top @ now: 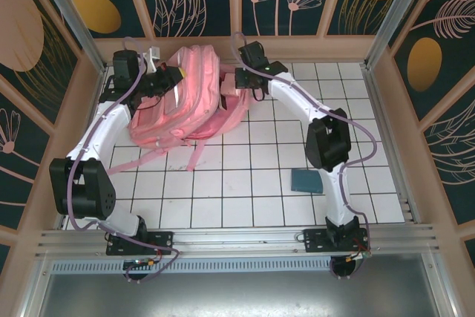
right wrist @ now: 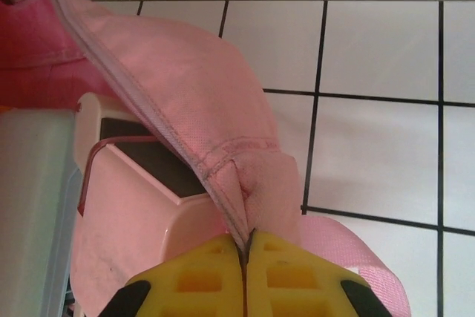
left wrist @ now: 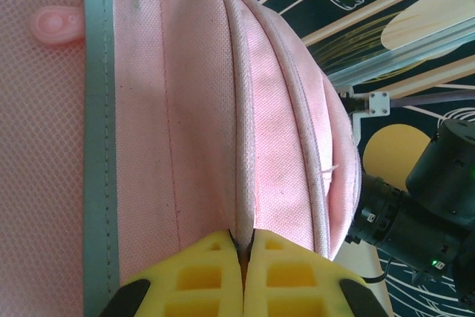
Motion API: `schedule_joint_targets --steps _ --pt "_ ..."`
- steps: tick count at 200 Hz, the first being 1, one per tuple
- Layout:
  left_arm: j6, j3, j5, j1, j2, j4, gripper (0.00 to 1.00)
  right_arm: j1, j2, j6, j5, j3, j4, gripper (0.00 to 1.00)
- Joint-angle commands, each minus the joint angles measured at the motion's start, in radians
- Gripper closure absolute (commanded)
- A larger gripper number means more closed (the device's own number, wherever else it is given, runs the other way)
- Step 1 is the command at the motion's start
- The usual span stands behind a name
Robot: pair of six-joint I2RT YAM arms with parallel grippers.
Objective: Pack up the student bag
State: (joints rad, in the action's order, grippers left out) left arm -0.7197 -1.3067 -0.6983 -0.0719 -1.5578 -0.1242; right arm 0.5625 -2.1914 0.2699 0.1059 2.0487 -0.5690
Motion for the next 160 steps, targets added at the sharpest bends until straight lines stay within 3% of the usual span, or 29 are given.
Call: schedule_joint_targets --steps 1,32,64,100,115,132,160 --pt "0.013 0.003 -0.047 0.003 0.02 0.053 1.0 -0.01 -0.027 0.062 0.055 0.03 0.004 0.91" --pt "0.026 0.013 -0.041 0.002 0.033 0.037 1.0 -0.103 0.017 0.207 0.084 -0.074 0.013 0.9" --pt "0.018 0.024 -0.042 0.003 0.037 0.05 1.0 -0.149 0.038 0.256 0.013 -0.138 0.027 0.89" --pt "-0.003 0.029 -0.063 0.002 0.033 0.073 1.0 -0.11 0.058 0.19 -0.013 -0.156 0.055 0.72" --pt "-0.007 0.035 -0.071 0.003 0.033 0.082 1.0 -0.102 0.074 0.188 -0.008 -0.165 0.052 0.55" --pt "-0.012 0.041 -0.077 0.003 0.033 0.085 1.0 -0.099 0.11 0.19 0.0 -0.202 0.047 0.43" --pt "-0.016 0.042 -0.082 0.003 0.036 0.093 1.0 -0.094 0.229 0.216 0.028 -0.353 0.054 0.37"
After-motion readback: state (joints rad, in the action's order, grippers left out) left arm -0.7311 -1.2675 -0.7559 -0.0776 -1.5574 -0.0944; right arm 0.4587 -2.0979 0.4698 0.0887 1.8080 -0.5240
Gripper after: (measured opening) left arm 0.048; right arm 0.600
